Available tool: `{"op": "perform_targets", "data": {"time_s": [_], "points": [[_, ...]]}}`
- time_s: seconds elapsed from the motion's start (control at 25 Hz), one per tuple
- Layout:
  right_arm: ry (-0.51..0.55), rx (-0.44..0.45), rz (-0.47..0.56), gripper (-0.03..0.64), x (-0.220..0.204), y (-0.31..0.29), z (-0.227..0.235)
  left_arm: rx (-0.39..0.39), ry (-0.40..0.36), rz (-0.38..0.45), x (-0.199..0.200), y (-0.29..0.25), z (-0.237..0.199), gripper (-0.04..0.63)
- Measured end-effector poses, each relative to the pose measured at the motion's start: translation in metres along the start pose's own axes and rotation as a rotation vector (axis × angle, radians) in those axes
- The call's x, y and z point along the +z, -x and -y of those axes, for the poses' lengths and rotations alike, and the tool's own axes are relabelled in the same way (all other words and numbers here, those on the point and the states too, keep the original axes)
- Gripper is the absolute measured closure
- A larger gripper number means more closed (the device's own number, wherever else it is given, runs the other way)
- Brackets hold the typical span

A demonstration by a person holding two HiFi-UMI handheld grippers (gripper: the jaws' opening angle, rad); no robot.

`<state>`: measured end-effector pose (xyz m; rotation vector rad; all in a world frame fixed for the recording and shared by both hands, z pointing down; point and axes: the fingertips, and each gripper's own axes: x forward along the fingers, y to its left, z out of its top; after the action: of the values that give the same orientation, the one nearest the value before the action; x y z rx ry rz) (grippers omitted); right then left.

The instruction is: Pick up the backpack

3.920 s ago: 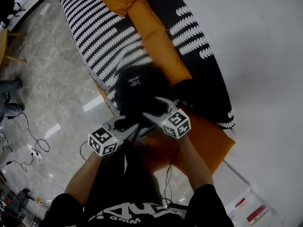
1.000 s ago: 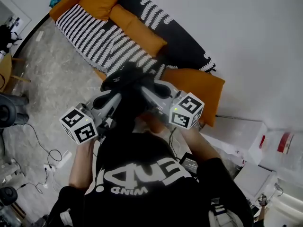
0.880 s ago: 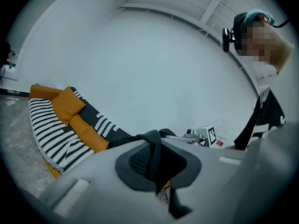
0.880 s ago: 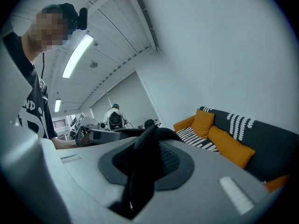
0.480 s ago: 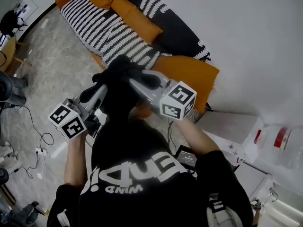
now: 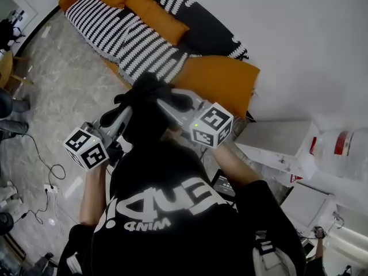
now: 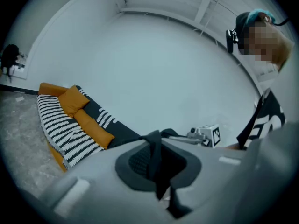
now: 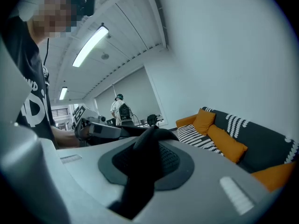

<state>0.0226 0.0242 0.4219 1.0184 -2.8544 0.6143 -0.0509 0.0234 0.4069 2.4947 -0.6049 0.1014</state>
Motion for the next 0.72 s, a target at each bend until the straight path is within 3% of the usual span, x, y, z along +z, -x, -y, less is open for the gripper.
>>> {"op": "perform_targets", "data": {"time_s": [0.32, 0.72], "points": [[-0.012, -0.05, -0.002, 0.545, -0.021, -0.006, -0.016, -0.005, -0.029, -0.021, -0.019, 0.017, -0.003, 0.586], [0.004, -0.015, -0.002, 0.546, -0.012, -0.034, -0.026, 0.016, -0.063, -0.011, -0.006, 0.039, -0.016, 0.586]]}}
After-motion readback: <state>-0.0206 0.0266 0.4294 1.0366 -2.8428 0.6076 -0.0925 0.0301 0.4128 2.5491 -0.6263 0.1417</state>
